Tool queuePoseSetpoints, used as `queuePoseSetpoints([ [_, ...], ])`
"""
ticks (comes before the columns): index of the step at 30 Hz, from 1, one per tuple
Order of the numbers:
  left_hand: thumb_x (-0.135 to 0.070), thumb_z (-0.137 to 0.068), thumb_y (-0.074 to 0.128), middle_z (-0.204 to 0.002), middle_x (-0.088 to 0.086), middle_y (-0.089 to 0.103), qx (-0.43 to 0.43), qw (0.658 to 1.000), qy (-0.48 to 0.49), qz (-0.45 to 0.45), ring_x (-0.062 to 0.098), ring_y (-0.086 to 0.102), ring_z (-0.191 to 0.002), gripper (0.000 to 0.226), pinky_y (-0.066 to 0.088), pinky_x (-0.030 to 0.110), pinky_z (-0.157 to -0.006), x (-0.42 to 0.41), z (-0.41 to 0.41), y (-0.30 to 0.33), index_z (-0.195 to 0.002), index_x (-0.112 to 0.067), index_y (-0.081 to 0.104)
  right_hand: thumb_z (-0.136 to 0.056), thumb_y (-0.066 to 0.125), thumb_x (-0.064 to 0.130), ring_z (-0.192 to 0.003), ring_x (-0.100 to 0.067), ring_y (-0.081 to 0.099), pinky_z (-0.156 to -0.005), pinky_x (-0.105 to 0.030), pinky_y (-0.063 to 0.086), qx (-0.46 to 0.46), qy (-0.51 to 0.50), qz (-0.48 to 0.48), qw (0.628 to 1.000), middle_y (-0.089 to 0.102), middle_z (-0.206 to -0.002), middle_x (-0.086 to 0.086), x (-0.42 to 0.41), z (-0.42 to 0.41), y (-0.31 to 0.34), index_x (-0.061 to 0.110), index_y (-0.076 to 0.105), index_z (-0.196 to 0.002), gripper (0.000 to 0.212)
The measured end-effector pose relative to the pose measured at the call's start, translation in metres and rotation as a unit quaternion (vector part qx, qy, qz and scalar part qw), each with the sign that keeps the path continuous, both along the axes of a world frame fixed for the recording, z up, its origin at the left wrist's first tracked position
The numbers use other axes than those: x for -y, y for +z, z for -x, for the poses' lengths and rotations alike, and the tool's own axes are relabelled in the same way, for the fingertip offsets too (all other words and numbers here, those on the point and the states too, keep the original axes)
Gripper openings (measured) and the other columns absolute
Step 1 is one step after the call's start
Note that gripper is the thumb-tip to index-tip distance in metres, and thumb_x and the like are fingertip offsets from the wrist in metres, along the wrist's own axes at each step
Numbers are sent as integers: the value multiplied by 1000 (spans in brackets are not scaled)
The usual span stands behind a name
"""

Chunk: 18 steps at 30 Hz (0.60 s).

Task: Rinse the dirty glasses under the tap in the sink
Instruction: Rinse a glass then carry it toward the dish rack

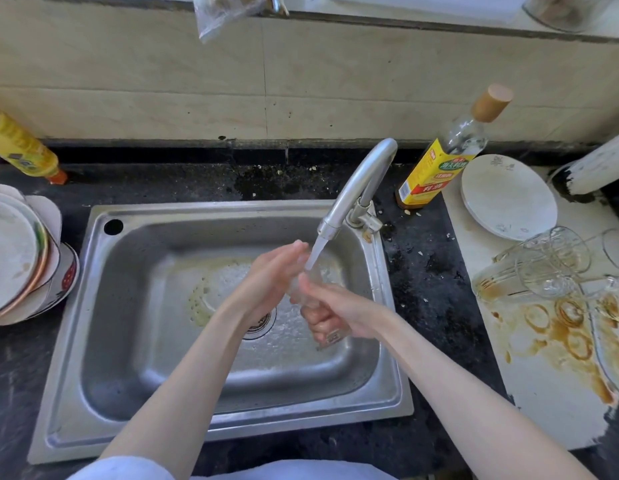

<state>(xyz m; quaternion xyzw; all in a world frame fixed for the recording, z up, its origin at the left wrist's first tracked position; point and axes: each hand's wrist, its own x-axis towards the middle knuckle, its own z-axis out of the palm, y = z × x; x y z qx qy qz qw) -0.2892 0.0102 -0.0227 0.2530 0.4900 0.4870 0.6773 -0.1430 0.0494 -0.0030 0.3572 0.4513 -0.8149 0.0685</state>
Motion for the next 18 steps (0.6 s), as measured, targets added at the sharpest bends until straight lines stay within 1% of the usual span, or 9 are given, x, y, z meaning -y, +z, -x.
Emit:
queuePoseSetpoints([
  [3,-50,-87,52,-77,10,63,-76,993,70,52,21,56,-63,45,40,28,-56,-4,-8,-1,-90,-5,61,-79,38,72,-42,-6,31,-59,-23,46,29,-1,-8,1000,35,-59,6,2,4,-3,13,45,-117,70],
  [5,-50,-93,44,-76,9,66,-117,983,108,95,18,61,-63,48,46,29,-60,-6,-12,-5,-86,-5,60,-89,32,66,-47,-7,40,-64,-29,45,67,-23,-62,996,47,-74,1,5,10,0,22,47,-124,58],
  [7,-53,-94,38,-76,9,65,-128,981,104,101,18,61,-61,54,47,30,-57,-4,-11,-10,-91,-3,59,-94,28,59,-55,-10,42,-58,-27,44,97,-58,-114,987,53,-88,-2,6,14,4,31,50,-113,40],
  [8,-56,-92,38,-81,10,66,-124,983,100,92,19,62,-65,58,48,31,-60,-2,-12,-12,-97,-2,58,-96,26,57,-56,-10,41,-53,-24,41,104,-81,-135,982,54,-90,-2,6,16,5,34,50,-105,35],
  [10,-65,-84,47,-110,10,65,-121,986,79,83,22,63,-98,69,50,41,-87,3,-13,-12,-120,-7,53,-99,18,51,-51,-5,40,-51,-19,31,118,-138,-172,968,55,-89,-4,5,18,0,28,53,-106,43],
  [11,-63,-82,53,-128,6,57,-120,987,70,83,20,56,-115,71,43,41,-100,7,-15,-9,-132,-14,46,-100,14,49,-46,-1,42,-50,-19,28,125,-180,-177,959,57,-87,-4,4,19,-6,20,56,-111,52],
  [13,-34,-90,59,-142,-3,44,-136,988,52,43,11,44,-129,62,38,28,-106,13,-20,-2,-143,-18,32,-101,12,46,-38,5,45,-49,-18,29,112,-272,-151,944,61,-73,-1,3,17,-15,8,60,-109,61],
  [15,-8,-89,59,-140,-6,46,-139,989,44,5,6,44,-128,62,39,23,-105,18,-24,0,-144,-15,30,-101,15,43,-38,4,45,-48,-19,30,86,-323,-120,935,59,-58,4,3,14,-22,7,61,-96,59],
  [18,3,-83,63,-129,-11,52,-140,988,67,-8,0,49,-121,65,41,20,-101,24,-21,0,-140,-15,37,-101,16,38,-39,2,43,-51,-22,25,60,-329,-121,934,56,-48,11,5,14,-28,11,55,-81,51],
])
